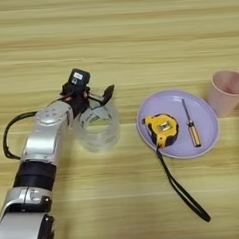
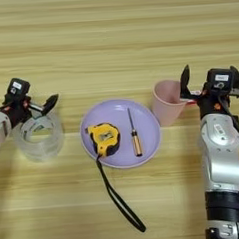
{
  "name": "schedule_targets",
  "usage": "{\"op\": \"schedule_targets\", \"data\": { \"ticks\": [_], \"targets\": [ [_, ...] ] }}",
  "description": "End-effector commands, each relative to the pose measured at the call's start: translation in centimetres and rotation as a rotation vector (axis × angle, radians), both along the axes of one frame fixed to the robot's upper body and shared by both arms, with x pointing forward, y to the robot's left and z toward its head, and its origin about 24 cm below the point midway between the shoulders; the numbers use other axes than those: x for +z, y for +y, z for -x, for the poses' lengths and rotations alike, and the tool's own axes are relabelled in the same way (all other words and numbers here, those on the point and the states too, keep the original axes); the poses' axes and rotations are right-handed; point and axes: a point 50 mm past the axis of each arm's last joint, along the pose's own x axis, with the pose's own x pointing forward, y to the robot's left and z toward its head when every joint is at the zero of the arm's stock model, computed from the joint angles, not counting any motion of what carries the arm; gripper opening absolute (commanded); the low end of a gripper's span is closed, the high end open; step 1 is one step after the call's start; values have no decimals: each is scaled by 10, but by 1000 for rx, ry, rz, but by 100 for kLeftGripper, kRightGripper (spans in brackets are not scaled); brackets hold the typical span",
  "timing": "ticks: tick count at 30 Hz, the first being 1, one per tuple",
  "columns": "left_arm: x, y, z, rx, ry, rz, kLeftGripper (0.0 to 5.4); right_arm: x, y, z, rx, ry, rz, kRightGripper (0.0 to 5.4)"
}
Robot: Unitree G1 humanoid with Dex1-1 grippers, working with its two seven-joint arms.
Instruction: Move the objects on the table
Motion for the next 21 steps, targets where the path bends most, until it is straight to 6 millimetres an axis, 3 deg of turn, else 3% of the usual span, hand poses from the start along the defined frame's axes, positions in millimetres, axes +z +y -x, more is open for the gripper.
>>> {"op": "schedule_targets", "data": {
  "ticks": [1, 5, 9, 16, 21],
  "targets": [
    [20, 2, -9, 35, -108, 72, 538, 4, 1, -2, -1, -8, 0, 540],
    [33, 7, -18, 107, -197, 181, 538, 5, 0, -2, -5, -14, 3, 540],
    [38, 25, -32, 268, -300, 175, 538, 7, -1, -1, -11, -25, 15, 540],
    [16, 42, -39, 452, -319, 100, 538, 7, -3, 1, -14, -29, 20, 540],
    [5, 41, -38, 470, -305, 38, 538, 16, -8, 8, -20, -59, 47, 540]
  ]
}}
